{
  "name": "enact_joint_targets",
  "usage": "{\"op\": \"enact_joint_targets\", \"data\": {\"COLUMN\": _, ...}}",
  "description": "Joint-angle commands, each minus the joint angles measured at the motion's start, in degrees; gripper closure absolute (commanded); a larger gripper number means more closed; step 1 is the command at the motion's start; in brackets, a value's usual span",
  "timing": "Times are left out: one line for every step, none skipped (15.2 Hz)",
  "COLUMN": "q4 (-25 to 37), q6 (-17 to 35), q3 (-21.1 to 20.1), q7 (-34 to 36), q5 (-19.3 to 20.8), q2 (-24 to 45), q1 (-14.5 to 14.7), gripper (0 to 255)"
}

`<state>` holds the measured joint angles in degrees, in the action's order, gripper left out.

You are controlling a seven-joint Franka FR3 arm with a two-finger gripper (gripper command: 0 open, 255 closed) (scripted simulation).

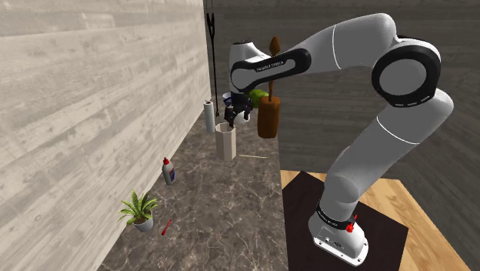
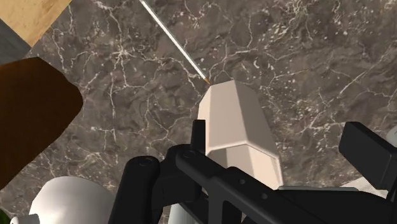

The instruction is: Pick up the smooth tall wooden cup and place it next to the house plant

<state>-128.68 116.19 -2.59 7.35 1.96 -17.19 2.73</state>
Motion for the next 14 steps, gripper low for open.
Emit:
{"op": "enact_joint_targets", "data": {"q4": 2.6, "q6": 2.3, "q3": -0.4, "q7": 0.6, "q5": 0.0, "q2": 4.8, "q1": 0.2, "gripper": 0}}
{"op": "enact_joint_targets", "data": {"q4": 3.9, "q6": 3.1, "q3": -0.6, "q7": 0.9, "q5": 0.0, "q2": 7.0, "q1": 0.3, "gripper": 0}}
{"op": "enact_joint_targets", "data": {"q4": 5.3, "q6": 3.9, "q3": -0.8, "q7": 1.2, "q5": 0.0, "q2": 9.2, "q1": 0.4, "gripper": 0}}
{"op": "enact_joint_targets", "data": {"q4": 6.8, "q6": 4.6, "q3": -0.9, "q7": 1.6, "q5": 0.1, "q2": 11.4, "q1": 0.5, "gripper": 0}}
{"op": "enact_joint_targets", "data": {"q4": 8.4, "q6": 5.2, "q3": -1.1, "q7": 1.9, "q5": 0.1, "q2": 13.6, "q1": 0.6, "gripper": 0}}
{"op": "enact_joint_targets", "data": {"q4": 10.0, "q6": 5.8, "q3": -1.2, "q7": 2.2, "q5": 0.2, "q2": 15.8, "q1": 0.7, "gripper": 0}}
{"op": "enact_joint_targets", "data": {"q4": 11.7, "q6": 6.3, "q3": -1.4, "q7": 2.5, "q5": 0.3, "q2": 18.0, "q1": 0.8, "gripper": 0}}
{"op": "enact_joint_targets", "data": {"q4": 13.5, "q6": 6.7, "q3": -1.5, "q7": 2.8, "q5": 0.4, "q2": 20.2, "q1": 1.0, "gripper": 0}}
{"op": "enact_joint_targets", "data": {"q4": 15.3, "q6": 7.0, "q3": -1.6, "q7": 3.1, "q5": 0.5, "q2": 22.5, "q1": 1.1, "gripper": 0}}
{"op": "enact_joint_targets", "data": {"q4": 15.7, "q6": 7.1, "q3": -1.6, "q7": 3.1, "q5": 0.6, "q2": 22.9, "q1": 1.2, "gripper": 0}}
{"op": "enact_joint_targets", "data": {"q4": 15.3, "q6": 7.8, "q3": -1.6, "q7": 3.2, "q5": 0.6, "q2": 23.2, "q1": 1.2, "gripper": 0}}
{"op": "enact_joint_targets", "data": {"q4": 15.0, "q6": 8.5, "q3": -1.6, "q7": 3.2, "q5": 0.7, "q2": 23.6, "q1": 1.2, "gripper": 0}}
{"op": "enact_joint_targets", "data": {"q4": 14.6, "q6": 9.2, "q3": -1.6, "q7": 3.2, "q5": 0.7, "q2": 23.9, "q1": 1.1, "gripper": 0}}
{"op": "enact_joint_targets", "data": {"q4": 14.3, "q6": 9.9, "q3": -1.6, "q7": 3.3, "q5": 0.8, "q2": 24.3, "q1": 1.1, "gripper": 0}}
